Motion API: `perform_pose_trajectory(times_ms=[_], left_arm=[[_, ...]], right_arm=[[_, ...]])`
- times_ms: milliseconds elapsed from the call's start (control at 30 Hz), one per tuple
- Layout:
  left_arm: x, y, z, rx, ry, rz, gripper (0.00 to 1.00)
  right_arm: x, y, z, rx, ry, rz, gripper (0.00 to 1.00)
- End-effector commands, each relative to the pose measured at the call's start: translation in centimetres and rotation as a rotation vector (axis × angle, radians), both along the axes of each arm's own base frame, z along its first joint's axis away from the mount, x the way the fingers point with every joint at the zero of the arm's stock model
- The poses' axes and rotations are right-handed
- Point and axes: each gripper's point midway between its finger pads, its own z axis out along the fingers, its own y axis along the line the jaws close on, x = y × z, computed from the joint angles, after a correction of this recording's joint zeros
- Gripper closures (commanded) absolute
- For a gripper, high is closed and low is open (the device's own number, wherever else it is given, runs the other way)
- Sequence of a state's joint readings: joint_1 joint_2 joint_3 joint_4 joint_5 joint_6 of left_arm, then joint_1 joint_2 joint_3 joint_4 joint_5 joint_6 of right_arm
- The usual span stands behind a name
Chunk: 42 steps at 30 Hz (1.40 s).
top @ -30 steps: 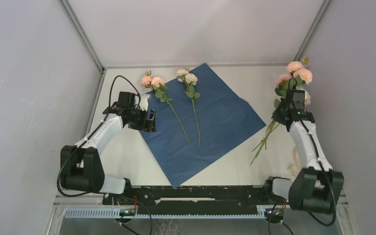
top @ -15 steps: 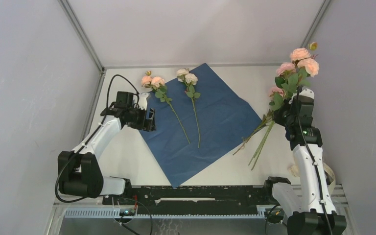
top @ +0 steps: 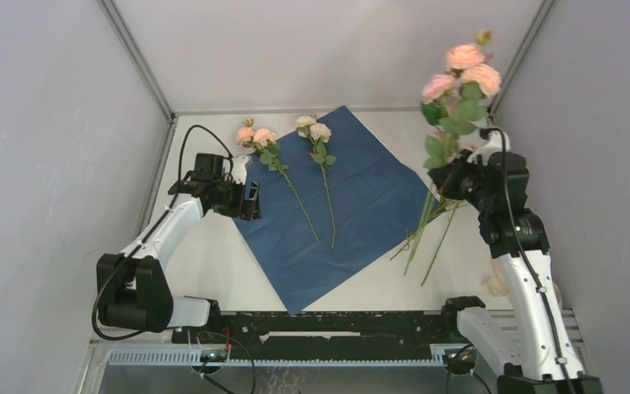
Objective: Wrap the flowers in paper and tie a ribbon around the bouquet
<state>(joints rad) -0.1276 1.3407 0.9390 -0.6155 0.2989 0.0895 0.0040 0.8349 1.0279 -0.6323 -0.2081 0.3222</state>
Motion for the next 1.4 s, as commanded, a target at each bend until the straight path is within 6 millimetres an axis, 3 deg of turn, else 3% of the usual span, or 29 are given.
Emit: perform_pose_trajectory(times_ms=[0, 133, 233, 333, 433, 500, 533, 600, 667, 700, 833, 967, 1100, 1200, 1367], left_arm=[[0.2, 0.3, 0.6, 0.009, -0.045, -0.01, 0.2], [0.1, 0.4, 0.4, 0.015, -0.038, -0.007, 0.2], [0.2, 0.4, 0.5, 0.016, -0.041, -0.006, 0.2], [0.2, 0.5, 0.4, 0.019, -0.039, -0.005, 0.2], [0.2, 0.5, 0.2, 0.021, -0.032, -0.005, 0.2], [0.2, 0.5, 0.2, 0.021, -0.03, -0.005, 0.2], [0.2, 0.5, 0.2, 0.021, -0.029, -0.004, 0.2], [0.1, 0.5, 0.3, 0.021, -0.033, -0.004, 0.2], [0.2, 0.5, 0.5, 0.019, -0.04, -0.006, 0.2], [0.1, 0.5, 0.4, 0.019, -0.038, -0.005, 0.2], [0.1, 0.4, 0.4, 0.016, -0.038, -0.009, 0.2], [0.1, 0.2, 0.5, 0.004, -0.042, -0.019, 0.2], [0.1, 0.2, 0.4, 0.003, -0.039, -0.019, 0.2], [0.1, 0.2, 0.3, 0.007, -0.035, -0.015, 0.2], [0.1, 0.5, 0.5, 0.017, -0.043, -0.009, 0.2]], right_arm=[[1.9, 7.9, 3.4, 0.098, -0.1, 0.225, 1.0], [6.0, 15.3, 1.0, 0.095, -0.028, 0.312, 1.0], [9.9, 20.7, -3.5, 0.063, 0.105, 0.366, 1.0], [13.0, 24.7, -7.7, 0.03, 0.222, 0.403, 0.99], [14.9, 26.6, -13.0, -0.049, 0.368, 0.407, 0.86], [15.5, 26.6, -15.4, -0.115, 0.455, 0.399, 0.62], [15.5, 25.9, -16.6, -0.159, 0.506, 0.376, 0.51], [15.4, 24.4, -17.3, -0.22, 0.546, 0.343, 0.42], [14.7, 22.5, -16.8, -0.227, 0.53, 0.311, 0.34], [14.5, 20.8, -14.8, -0.22, 0.48, 0.271, 0.33], [11.9, 11.5, -13.3, -0.186, 0.442, 0.082, 0.3], [7.8, 0.5, -15.7, -0.186, 0.513, -0.16, 0.3], [5.4, -6.9, -17.4, -0.184, 0.547, -0.344, 0.28], [5.7, -9.2, -18.5, -0.104, 0.562, -0.375, 0.28], [6.8, -10.5, -21.3, -0.028, 0.615, -0.366, 0.31]])
